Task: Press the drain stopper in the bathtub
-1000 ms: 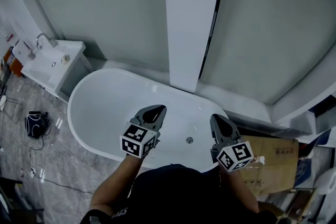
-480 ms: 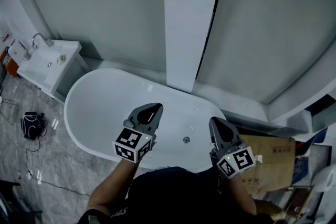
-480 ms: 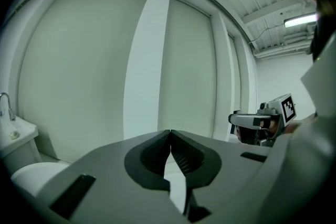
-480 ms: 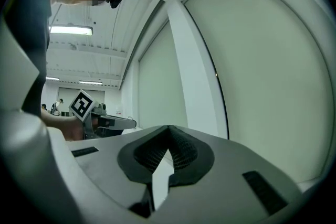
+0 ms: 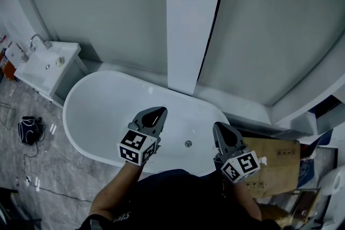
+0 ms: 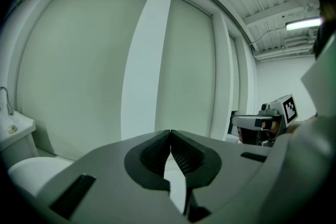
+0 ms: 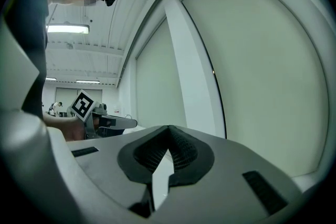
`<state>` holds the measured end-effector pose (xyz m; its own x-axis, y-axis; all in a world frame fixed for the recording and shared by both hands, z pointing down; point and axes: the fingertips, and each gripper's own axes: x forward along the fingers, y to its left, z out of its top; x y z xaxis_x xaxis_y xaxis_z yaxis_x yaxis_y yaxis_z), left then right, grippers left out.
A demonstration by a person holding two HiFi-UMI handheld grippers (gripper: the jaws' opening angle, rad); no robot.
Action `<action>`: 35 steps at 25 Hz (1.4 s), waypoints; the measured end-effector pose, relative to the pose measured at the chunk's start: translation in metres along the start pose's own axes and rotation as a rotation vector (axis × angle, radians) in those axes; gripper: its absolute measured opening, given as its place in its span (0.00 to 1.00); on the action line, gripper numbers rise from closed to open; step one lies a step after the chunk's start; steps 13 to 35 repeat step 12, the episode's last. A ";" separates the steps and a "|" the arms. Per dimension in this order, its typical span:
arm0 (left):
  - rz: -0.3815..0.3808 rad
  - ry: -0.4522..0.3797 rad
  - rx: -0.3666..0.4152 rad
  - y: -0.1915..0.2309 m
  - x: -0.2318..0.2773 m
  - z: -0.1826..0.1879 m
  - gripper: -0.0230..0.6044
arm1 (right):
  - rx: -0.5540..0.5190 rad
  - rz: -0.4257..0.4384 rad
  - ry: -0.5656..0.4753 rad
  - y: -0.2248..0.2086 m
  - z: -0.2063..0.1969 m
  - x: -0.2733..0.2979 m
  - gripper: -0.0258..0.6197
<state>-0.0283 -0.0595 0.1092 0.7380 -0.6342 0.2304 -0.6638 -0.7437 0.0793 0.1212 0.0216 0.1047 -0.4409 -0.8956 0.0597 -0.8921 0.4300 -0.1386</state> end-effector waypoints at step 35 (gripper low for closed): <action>-0.017 0.010 0.008 -0.010 0.003 -0.001 0.06 | 0.013 -0.004 0.009 -0.001 -0.006 -0.004 0.06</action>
